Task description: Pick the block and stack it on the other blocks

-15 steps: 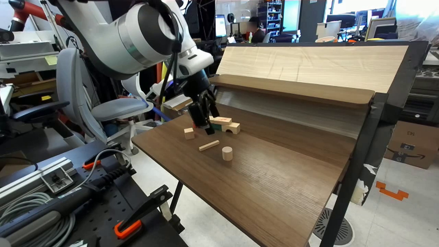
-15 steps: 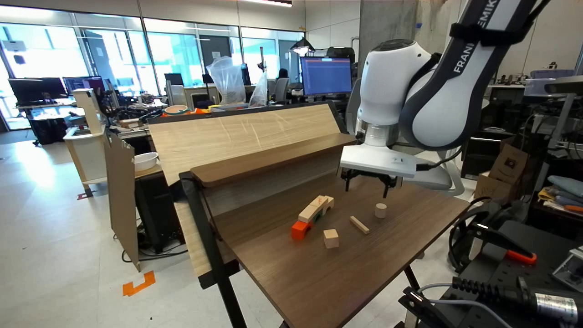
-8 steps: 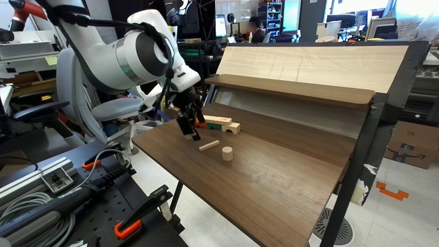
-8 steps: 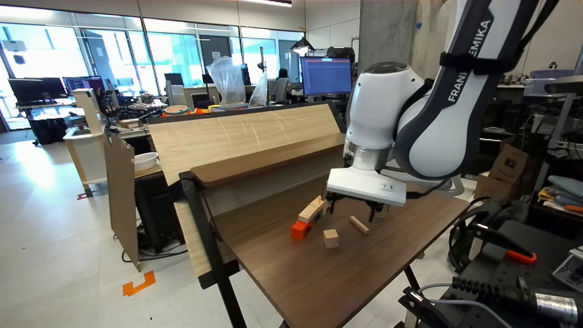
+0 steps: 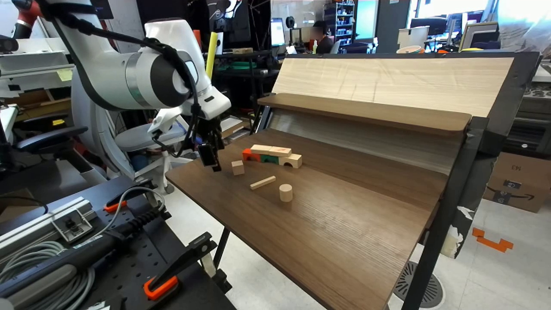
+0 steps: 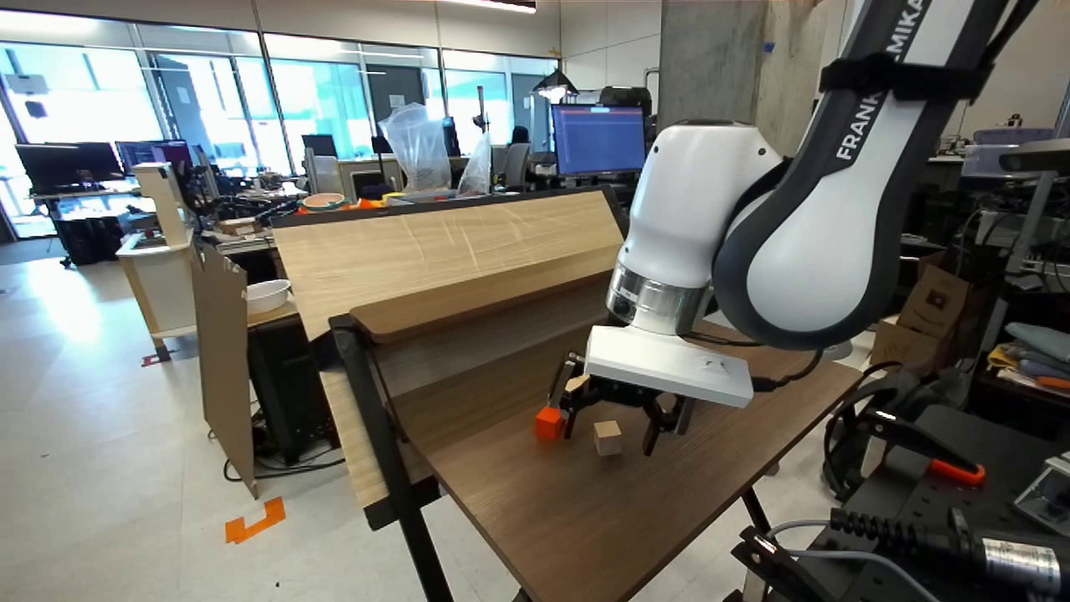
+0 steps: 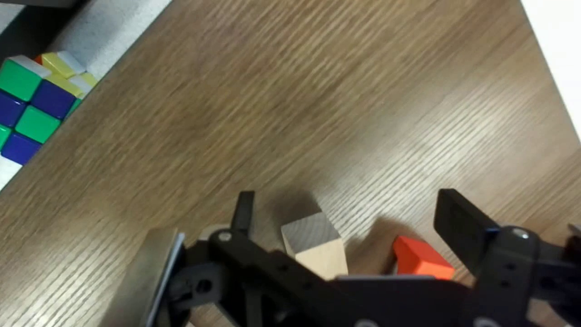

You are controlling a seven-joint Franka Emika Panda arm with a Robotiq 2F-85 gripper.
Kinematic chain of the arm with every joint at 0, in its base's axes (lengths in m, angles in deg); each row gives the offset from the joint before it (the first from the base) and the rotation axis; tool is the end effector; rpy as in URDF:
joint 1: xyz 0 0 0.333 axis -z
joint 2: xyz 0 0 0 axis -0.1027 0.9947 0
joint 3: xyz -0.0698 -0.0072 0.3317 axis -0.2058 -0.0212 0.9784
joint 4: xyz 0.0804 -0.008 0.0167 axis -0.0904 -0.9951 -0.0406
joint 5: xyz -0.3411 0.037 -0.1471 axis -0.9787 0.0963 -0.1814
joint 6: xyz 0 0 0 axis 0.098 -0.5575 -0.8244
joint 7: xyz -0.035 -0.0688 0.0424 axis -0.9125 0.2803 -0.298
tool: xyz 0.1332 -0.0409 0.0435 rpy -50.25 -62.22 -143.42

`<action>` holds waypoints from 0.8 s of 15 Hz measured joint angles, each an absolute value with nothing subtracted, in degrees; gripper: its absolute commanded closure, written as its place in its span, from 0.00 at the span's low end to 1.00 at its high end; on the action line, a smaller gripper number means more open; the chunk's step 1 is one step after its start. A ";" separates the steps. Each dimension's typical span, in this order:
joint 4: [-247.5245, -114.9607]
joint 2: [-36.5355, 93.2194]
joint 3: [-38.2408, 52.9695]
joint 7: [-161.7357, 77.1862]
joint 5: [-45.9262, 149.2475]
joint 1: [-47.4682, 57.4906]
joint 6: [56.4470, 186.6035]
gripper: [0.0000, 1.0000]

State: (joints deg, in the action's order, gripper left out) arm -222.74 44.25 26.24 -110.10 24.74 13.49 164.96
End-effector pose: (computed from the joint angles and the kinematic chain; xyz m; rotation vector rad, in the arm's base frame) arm 0.5175 0.1164 0.1294 -2.7682 0.9665 -0.2305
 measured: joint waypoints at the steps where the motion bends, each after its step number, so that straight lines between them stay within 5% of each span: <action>1: -222.78 44.25 29.14 -108.16 24.75 16.54 163.23 0.00; 6: -220.73 43.90 36.07 -97.34 27.96 25.63 154.59 0.00; 12: -216.13 43.03 23.30 -77.38 48.02 12.72 152.10 0.00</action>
State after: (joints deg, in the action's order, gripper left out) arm -216.13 43.03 23.30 -77.38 48.02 12.72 152.10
